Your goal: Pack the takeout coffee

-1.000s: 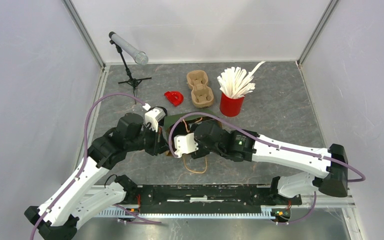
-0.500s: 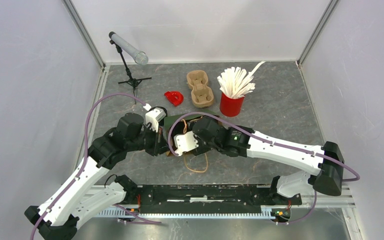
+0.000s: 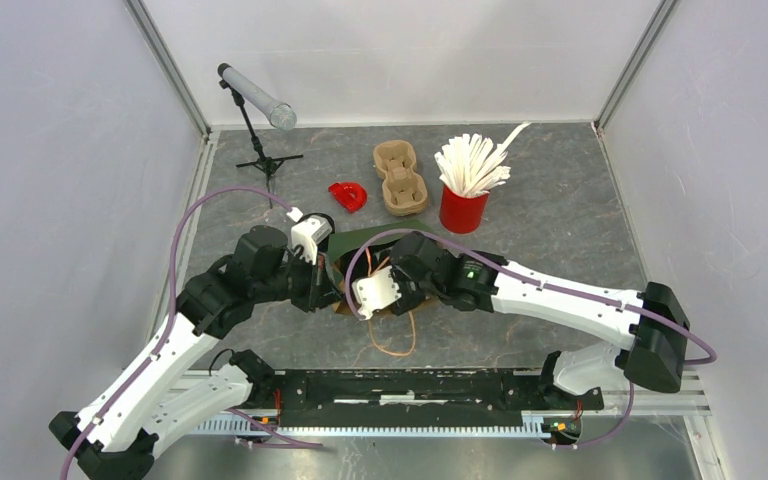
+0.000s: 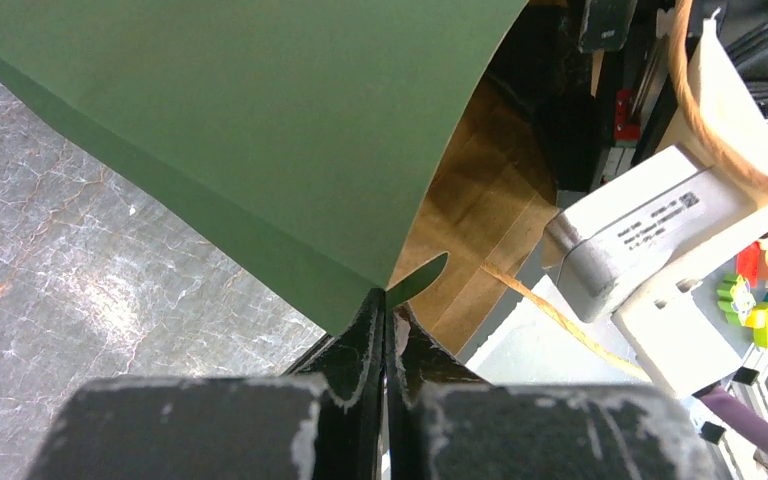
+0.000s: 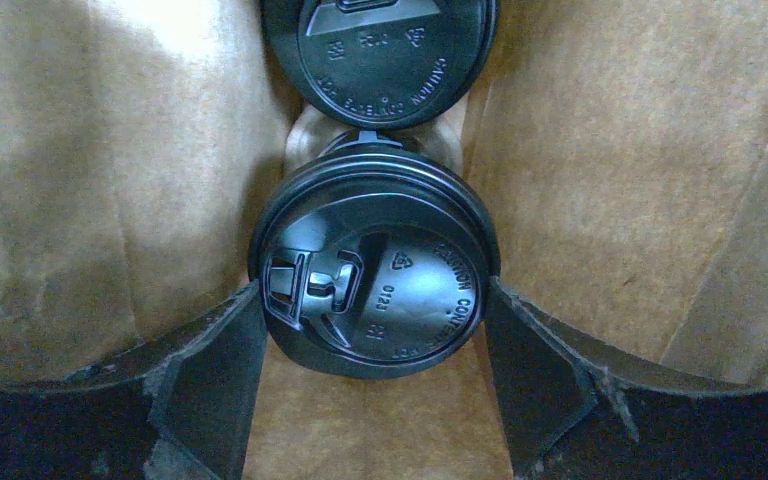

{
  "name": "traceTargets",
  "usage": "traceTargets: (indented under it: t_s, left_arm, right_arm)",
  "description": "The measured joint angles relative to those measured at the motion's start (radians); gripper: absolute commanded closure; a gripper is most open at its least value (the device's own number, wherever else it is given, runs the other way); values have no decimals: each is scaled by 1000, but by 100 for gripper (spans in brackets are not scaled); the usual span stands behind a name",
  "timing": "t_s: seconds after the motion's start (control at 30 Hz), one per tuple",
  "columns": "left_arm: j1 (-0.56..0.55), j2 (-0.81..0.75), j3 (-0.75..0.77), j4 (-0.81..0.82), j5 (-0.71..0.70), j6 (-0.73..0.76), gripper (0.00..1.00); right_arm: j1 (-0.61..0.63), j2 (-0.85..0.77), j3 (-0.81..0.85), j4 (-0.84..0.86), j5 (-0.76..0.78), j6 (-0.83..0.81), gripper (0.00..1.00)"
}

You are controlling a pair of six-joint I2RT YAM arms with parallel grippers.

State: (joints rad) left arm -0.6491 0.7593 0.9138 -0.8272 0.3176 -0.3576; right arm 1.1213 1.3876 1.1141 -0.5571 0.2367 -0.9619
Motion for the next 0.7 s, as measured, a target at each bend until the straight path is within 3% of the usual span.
traceTargets:
  t_s: [0.7]
  left_arm:
    - [0,13,-5,14,6,0,98]
  right_arm:
    - [-86,57,-19,95,-101,-81,30]
